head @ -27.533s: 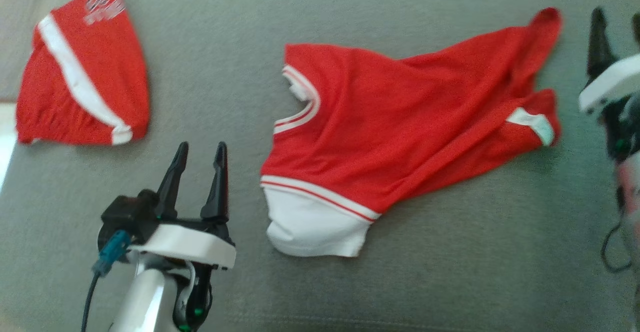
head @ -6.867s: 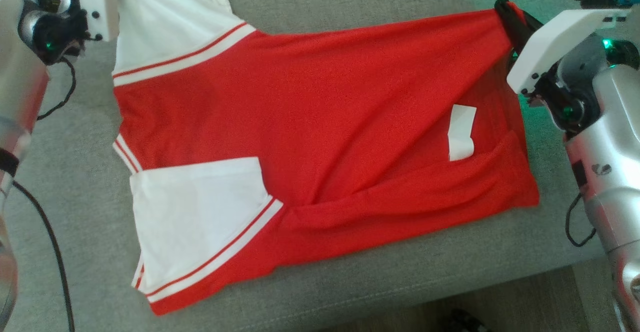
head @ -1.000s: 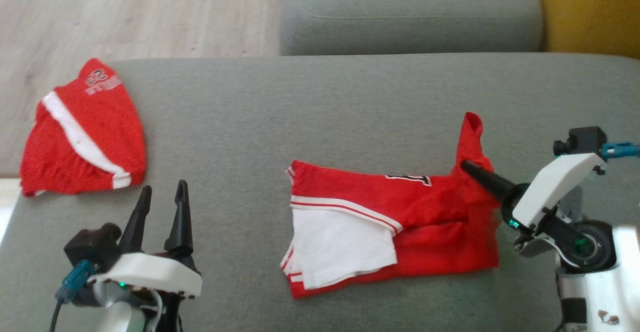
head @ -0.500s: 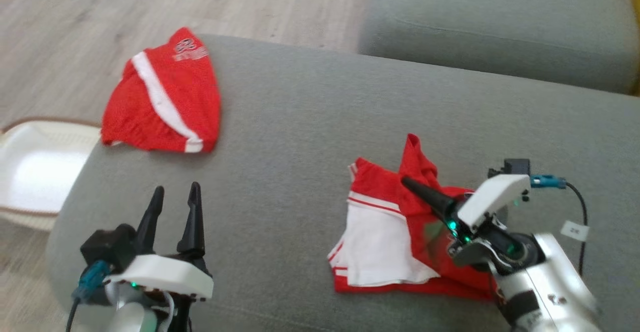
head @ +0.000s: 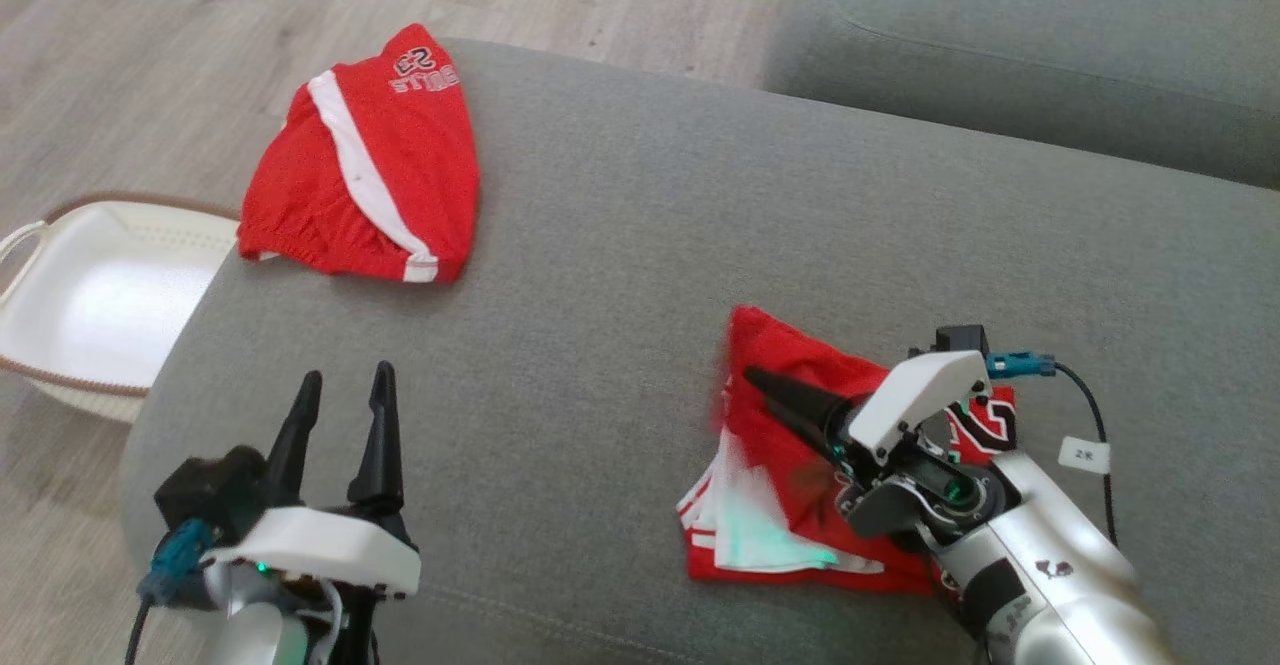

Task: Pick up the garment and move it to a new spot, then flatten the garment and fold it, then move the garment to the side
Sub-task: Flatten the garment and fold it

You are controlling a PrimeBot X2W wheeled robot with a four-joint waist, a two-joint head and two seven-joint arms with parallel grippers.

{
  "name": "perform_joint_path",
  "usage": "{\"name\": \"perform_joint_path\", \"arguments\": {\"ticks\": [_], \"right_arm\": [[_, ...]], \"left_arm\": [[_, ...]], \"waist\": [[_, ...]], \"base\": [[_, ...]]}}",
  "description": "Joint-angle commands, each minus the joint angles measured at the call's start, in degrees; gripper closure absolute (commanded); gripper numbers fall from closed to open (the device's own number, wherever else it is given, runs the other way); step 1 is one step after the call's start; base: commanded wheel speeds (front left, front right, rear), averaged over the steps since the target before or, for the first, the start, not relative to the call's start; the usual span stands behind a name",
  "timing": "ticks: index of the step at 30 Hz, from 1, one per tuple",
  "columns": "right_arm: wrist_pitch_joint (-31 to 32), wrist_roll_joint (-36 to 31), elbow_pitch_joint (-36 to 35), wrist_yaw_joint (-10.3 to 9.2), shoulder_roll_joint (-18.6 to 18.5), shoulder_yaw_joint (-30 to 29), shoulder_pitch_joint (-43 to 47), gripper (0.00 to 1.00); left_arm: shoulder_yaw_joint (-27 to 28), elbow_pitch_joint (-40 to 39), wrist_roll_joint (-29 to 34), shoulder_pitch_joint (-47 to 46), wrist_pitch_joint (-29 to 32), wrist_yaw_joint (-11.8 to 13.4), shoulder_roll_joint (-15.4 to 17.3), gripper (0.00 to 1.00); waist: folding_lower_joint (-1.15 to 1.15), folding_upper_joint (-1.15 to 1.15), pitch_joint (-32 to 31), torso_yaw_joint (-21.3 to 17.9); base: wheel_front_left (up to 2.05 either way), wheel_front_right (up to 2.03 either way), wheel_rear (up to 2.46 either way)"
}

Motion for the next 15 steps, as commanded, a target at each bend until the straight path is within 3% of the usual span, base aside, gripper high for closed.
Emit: {"name": "perform_joint_path", "arguments": {"ticks": [1, 9, 15], "right_arm": [[-1.0, 0.9, -2.6, -0.04, 0.2, 1.1, -3.3, 0.0], [-6.2, 2.2, -12.3, -0.04, -1.4, -0.2, -4.1, 0.0], [-13.0, -5.6, -23.4, -0.04, -10.2, -1.8, -1.5, 0.0]], "left_arm": [[2.4, -1.5, 0.6, -3.7, -0.7, -0.2, 0.0, 0.0], [3.5, -1.9, 1.2, -3.4, -0.7, -0.5, -0.5, 0.0], [4.2, -2.4, 1.9, -3.0, -0.7, -0.8, -1.0, 0.0]], "waist": [[0.0, 0.0, 0.0, -0.8], [0.0, 0.0, -0.4, -5.4], [0.0, 0.0, -0.5, -8.3]], "base": [[0.0, 0.0, 0.0], [0.0, 0.0, 0.0], [0.0, 0.0, 0.0]]}}
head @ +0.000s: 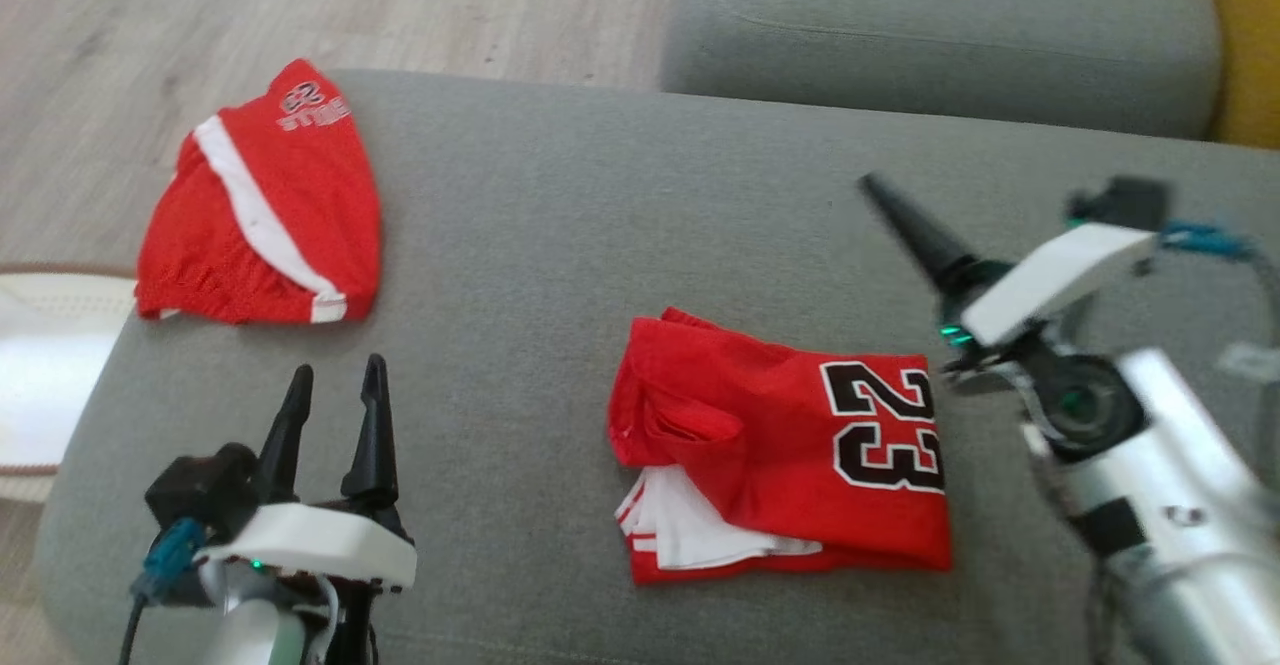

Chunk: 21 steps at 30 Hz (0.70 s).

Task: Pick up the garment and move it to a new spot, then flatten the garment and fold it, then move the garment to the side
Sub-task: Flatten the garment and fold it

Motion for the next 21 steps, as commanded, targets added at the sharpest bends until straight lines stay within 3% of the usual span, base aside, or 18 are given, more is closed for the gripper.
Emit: {"name": "perform_joint_path", "arguments": {"ticks": [1, 4, 10, 11, 12, 13, 21], "right_arm": [[-2.0, -2.6, -3.1, -0.04, -1.7, 0.0, -0.1, 0.0], [-6.3, -8.2, -4.5, -0.04, -4.9, -1.6, 2.3, 0.0], [-9.9, -17.6, -5.2, -0.04, -5.1, -3.6, 5.6, 0.0], [-9.9, -18.9, -5.0, -0.04, -4.3, -3.9, 6.0, 0.38], [-9.6, -19.7, -4.8, -0.04, -3.2, -4.1, 6.5, 0.91], [-8.4, -20.1, -4.5, -0.04, -2.0, -4.0, 7.1, 1.0], [-0.5, -22.0, 0.3, -0.04, 7.1, -2.3, 11.7, 1.0]], "left_arm": [[2.3, -2.1, 0.9, -2.9, -0.7, -0.3, 0.2, 0.0], [2.6, -2.3, 1.2, -2.7, -0.7, -0.4, -0.1, 0.0], [2.6, -2.0, 1.7, -2.8, -0.7, -1.0, -0.5, 0.0], [2.5, -2.0, 1.8, -2.9, -0.7, -1.1, -0.5, 0.0], [2.5, -1.9, 1.8, -3.0, -0.7, -1.2, -0.6, 0.0], [2.5, -1.7, 1.9, -3.1, -0.7, -1.4, -0.6, 0.0], [2.6, -0.8, 2.0, -3.7, -0.7, -1.9, -1.2, 0.0]], "waist": [[0.0, 0.0, -0.1, -1.0], [0.0, 0.0, -0.1, -1.9], [0.0, 0.0, 0.1, -2.2], [0.0, 0.0, 0.1, -2.0], [0.0, 0.0, 0.1, -1.8], [0.0, 0.0, 0.2, -1.6], [0.0, 0.0, 1.0, 1.1]], "base": [[0.0, 0.0, 0.0], [0.0, 0.0, 0.0], [0.0, 0.0, 0.0], [0.0, 0.0, 0.0], [0.0, 0.0, 0.0], [0.0, 0.0, 0.0], [0.0, 0.0, 0.0]]}}
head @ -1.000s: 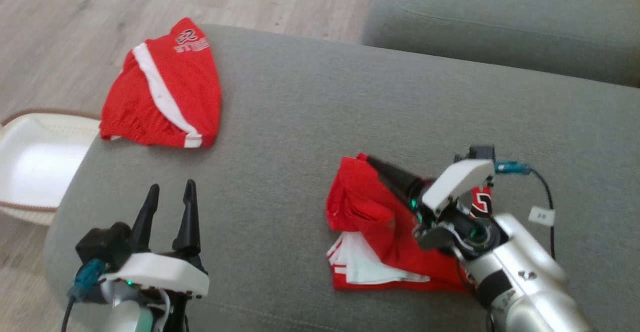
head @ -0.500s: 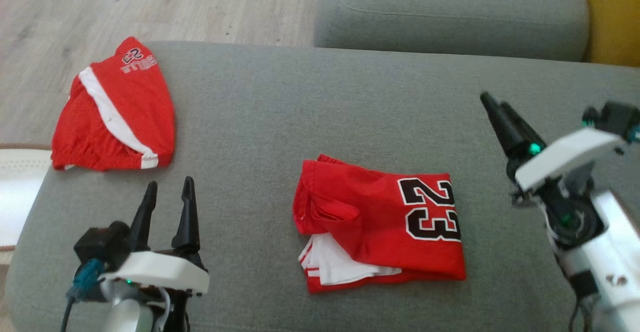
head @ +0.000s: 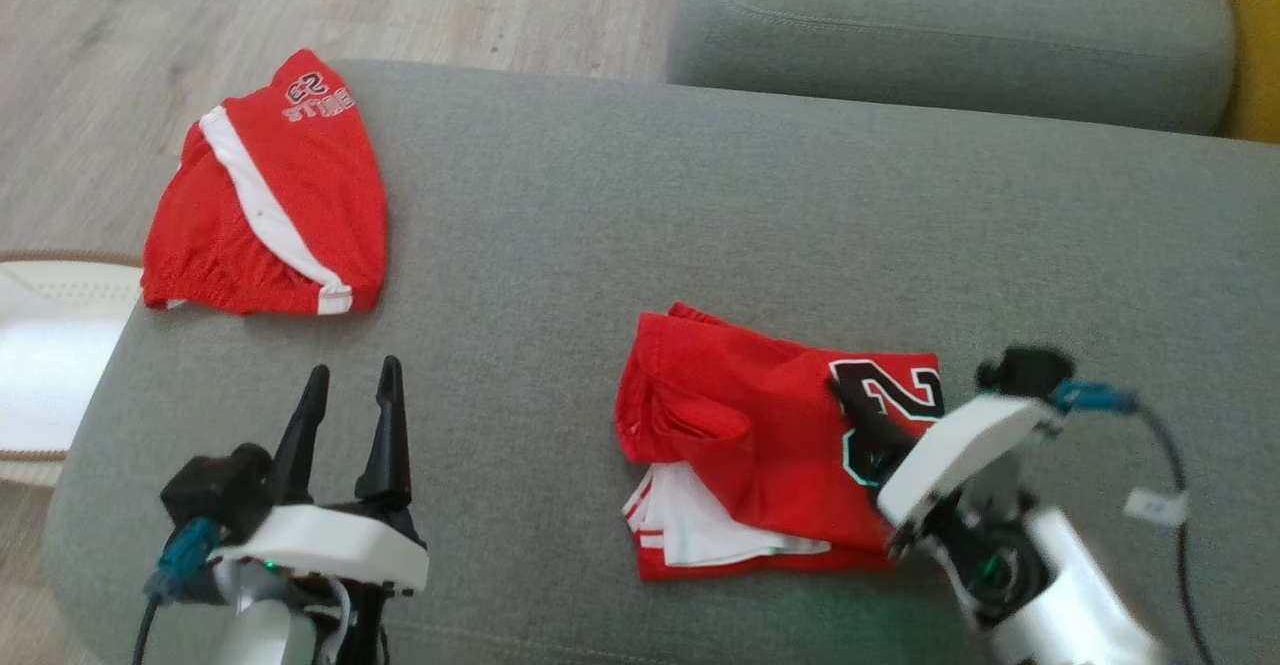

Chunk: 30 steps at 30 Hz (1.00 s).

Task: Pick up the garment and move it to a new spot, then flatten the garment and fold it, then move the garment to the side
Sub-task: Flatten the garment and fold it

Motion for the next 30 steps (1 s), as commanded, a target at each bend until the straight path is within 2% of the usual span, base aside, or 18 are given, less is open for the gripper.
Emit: {"name": "perform_joint_path", "arguments": {"ticks": [1, 7, 11, 15, 17, 21, 25, 26, 27, 28, 29, 30], "right_arm": [[0.6, -0.5, -0.9, -0.04, 0.8, 1.2, -1.4, 1.0], [2.6, 0.3, 3.3, -0.04, 2.9, 3.6, -1.3, 1.0], [4.1, 3.5, 4.1, -0.04, 3.4, 9.0, -1.7, 1.0], [4.7, 11.2, -0.7, -0.04, 3.4, 18.0, -1.8, 1.0], [3.9, 14.2, -3.1, -0.04, 3.4, 20.7, -2.2, 1.0], [0.8, 15.2, -6.1, -0.04, 3.2, 21.3, -3.7, 1.0], [-2.7, 14.9, -11.1, -0.04, -0.3, 19.0, -4.8, 1.0], [-3.7, 14.6, -12.4, -0.04, -1.6, 18.1, -5.0, 0.88], [-4.6, 14.2, -13.7, -0.04, -2.8, 17.2, -5.2, 0.6], [-5.5, 13.9, -15.1, -0.04, -4.0, 16.2, -5.4, 0.25], [-6.3, 13.4, -16.3, -0.04, -5.2, 15.2, -5.6, 0.0], [-7.1, 12.8, -17.5, -0.04, -6.5, 14.2, -5.8, 0.0]], "left_arm": [[2.2, -1.4, 0.6, -3.7, -0.7, -0.2, 0.1, 0.0], [2.4, -0.7, 0.8, -4.1, -0.7, -0.6, -0.1, 0.0], [2.7, -0.4, 1.0, -4.4, -0.7, -0.7, -0.2, 0.0], [2.8, -0.1, 1.3, -4.7, -0.7, -0.9, -0.4, 0.0], [2.8, -0.1, 1.4, -4.8, -0.7, -1.0, -0.5, 0.0], [3.1, -0.3, 1.7, -4.6, -0.7, -0.9, -0.6, 0.0], [3.4, -0.5, 2.0, -4.4, -0.7, -1.1, -0.6, 0.0], [3.4, -0.7, 2.0, -4.4, -0.7, -1.1, -0.6, 0.0], [3.5, -0.7, 2.1, -4.3, -0.7, -1.2, -0.5, 0.0], [3.5, -0.9, 2.2, -4.3, -0.7, -1.3, -0.5, 0.0], [3.6, -1.1, 2.3, -4.3, -0.7, -1.3, -0.5, 0.0], [3.7, -1.3, 2.4, -4.2, -0.7, -1.3, -0.5, 0.0]], "waist": [[0.0, 0.0, 0.4, 0.8], [0.0, 0.0, 1.1, 2.2], [0.0, 0.0, 1.5, 2.6], [0.0, 0.0, 1.8, 2.4], [0.0, 0.0, 1.8, 1.9], [0.0, 0.0, 1.6, 0.5], [0.0, 0.0, 1.0, -1.5], [0.0, 0.0, 0.8, -2.1], [0.0, 0.0, 0.6, -2.7], [0.0, 0.0, 0.3, -3.3], [0.0, 0.0, 0.1, -4.0], [0.0, 0.0, 0.0, -4.6]], "base": [[0.0, 0.0, 0.0], [0.0, 0.0, 0.0], [0.0, 0.0, 0.0], [0.0, 0.0, 0.0], [0.0, 0.0, 0.0], [0.0, 0.0, 0.0], [0.0, 0.0, 0.0], [0.0, 0.0, 0.0], [0.0, 0.0, 0.0], [0.0, 0.0, 0.0], [0.0, 0.0, 0.0], [0.0, 0.0, 0.0]]}}
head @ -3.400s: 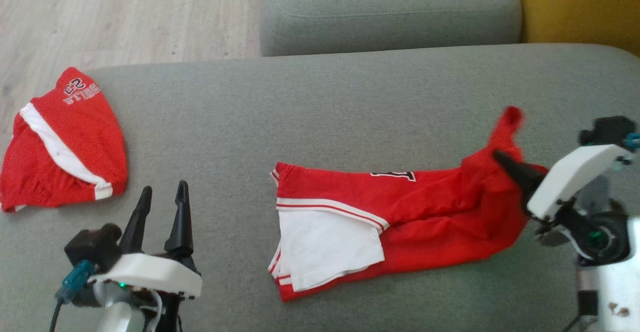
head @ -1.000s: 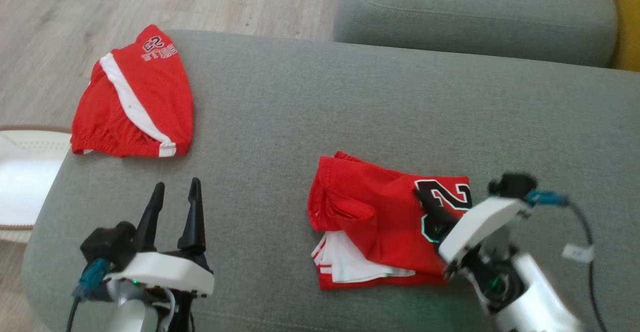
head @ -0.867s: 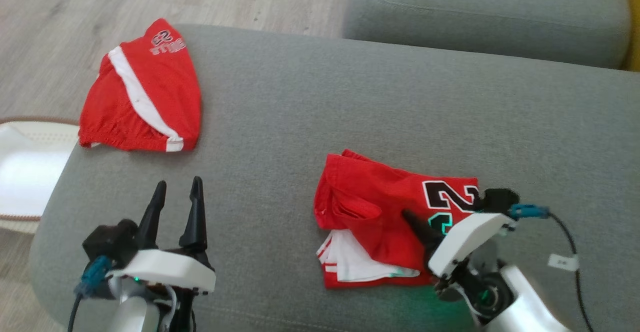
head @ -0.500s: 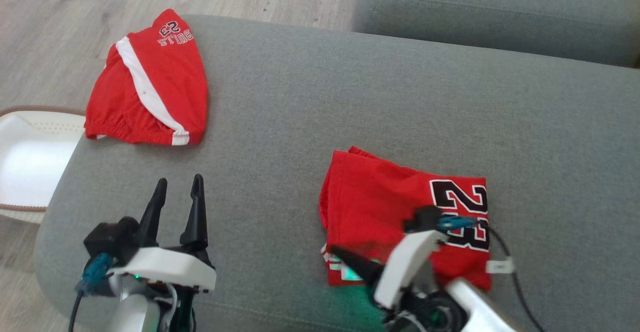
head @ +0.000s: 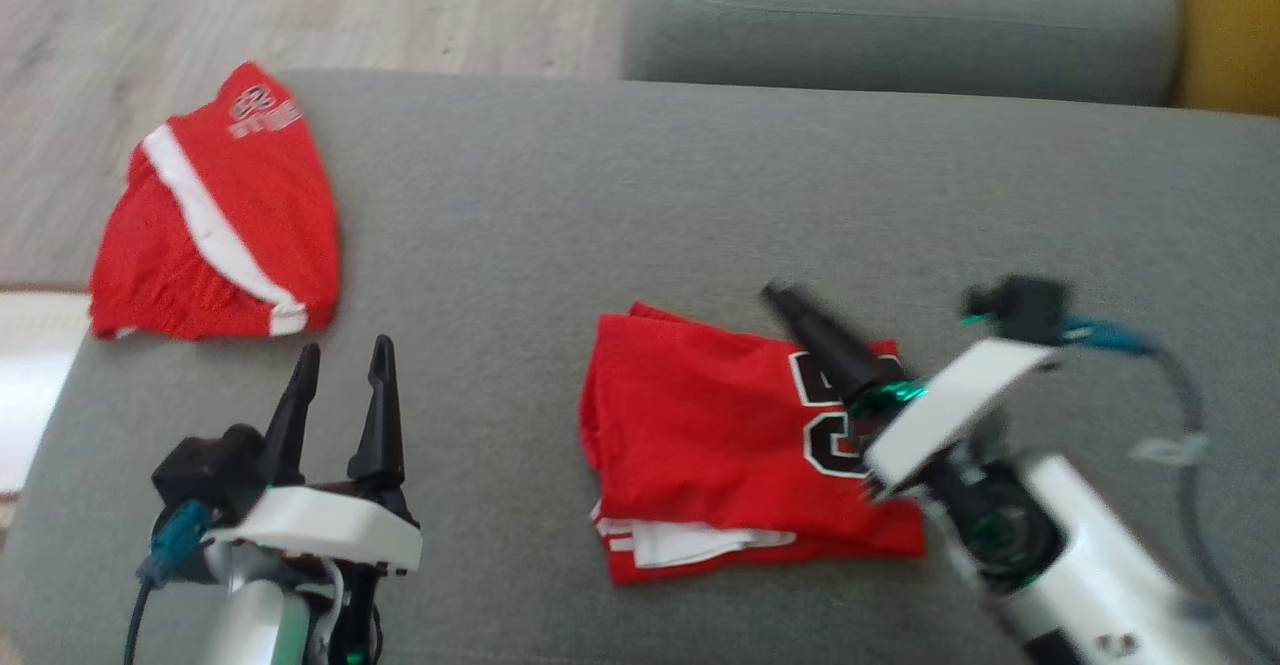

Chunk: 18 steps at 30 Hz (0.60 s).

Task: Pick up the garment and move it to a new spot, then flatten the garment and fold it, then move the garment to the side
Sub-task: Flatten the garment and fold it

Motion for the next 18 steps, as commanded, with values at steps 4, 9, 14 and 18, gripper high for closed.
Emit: {"name": "perform_joint_path", "arguments": {"ticks": [4, 9, 14, 18], "right_arm": [[-4.6, -5.4, -6.6, -0.04, -5.2, -4.7, -2.9, 0.0], [-11.6, -15.8, -6.9, -0.04, -8.0, -12.7, -1.2, 0.0], [-14.4, -26.1, -4.6, -0.04, -7.4, -17.8, 2.0, 0.0], [-16.2, -34.3, -3.1, -0.04, -7.2, -20.3, 4.0, 0.0]], "left_arm": [[2.5, -3.0, 1.2, -2.3, -0.7, -0.3, 0.4, 0.0], [4.2, -3.9, 1.9, -1.6, -0.7, 0.3, 0.6, 0.0], [5.6, -4.6, 3.0, -1.5, -0.7, 0.6, 0.8, 0.0], [6.4, -4.7, 4.0, -1.3, -0.7, 0.7, 1.0, 0.0]], "waist": [[0.0, 0.0, -1.3, -3.9], [0.0, 0.0, -2.0, -8.0], [0.0, 0.0, -2.0, -10.3], [0.0, 0.0, -1.9, -11.1]], "base": [[0.0, 0.0, 0.0], [0.0, 0.0, 0.0], [0.0, 0.0, 0.0], [0.0, 0.0, 0.0]]}}
